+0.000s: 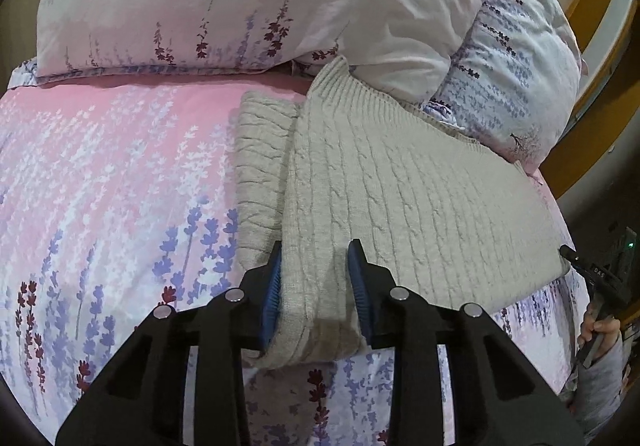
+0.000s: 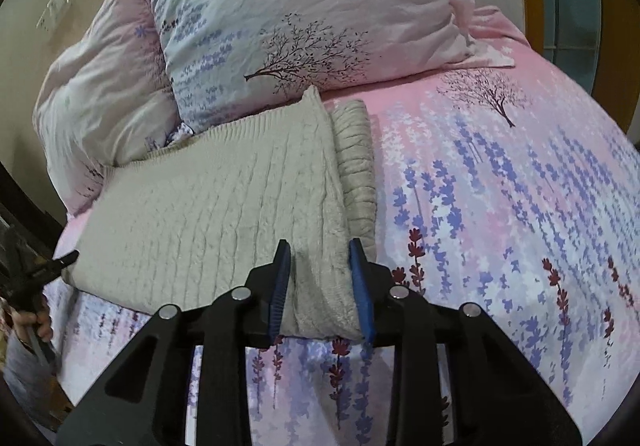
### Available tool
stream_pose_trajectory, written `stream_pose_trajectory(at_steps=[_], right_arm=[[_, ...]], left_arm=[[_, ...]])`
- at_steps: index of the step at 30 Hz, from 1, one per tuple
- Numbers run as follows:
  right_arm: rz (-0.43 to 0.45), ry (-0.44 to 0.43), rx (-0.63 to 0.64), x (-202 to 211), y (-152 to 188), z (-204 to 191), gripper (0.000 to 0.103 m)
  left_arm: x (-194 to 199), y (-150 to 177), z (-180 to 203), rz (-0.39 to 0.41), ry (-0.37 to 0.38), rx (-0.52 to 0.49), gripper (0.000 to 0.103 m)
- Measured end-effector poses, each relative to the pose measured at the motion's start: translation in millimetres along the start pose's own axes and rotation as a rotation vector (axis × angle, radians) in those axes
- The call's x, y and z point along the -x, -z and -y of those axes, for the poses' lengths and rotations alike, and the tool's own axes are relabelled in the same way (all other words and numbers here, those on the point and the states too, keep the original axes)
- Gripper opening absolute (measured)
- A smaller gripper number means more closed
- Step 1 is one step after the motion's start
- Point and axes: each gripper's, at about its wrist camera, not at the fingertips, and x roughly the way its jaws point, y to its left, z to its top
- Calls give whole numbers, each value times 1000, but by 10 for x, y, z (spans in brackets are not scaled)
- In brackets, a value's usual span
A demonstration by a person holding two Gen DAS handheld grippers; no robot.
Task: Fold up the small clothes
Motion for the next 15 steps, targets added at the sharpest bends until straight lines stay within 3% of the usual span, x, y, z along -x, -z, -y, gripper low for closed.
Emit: stream_pose_trajectory(at_steps=[4,6,9,15], right_arm=[[-13,-1,1,-43,-6,24,29],[-14,12,14,-48,-2,24,14],[-4,-21,-7,-12,-5,48,11],[68,-76,-55,231,-23,63,9]], left_arm=[[9,6,-3,1,6,4,31],[17,21,-9,3,14,4,21],[30,41,-14,8,37,6,10],[168,40,-118,30,100,36,8]])
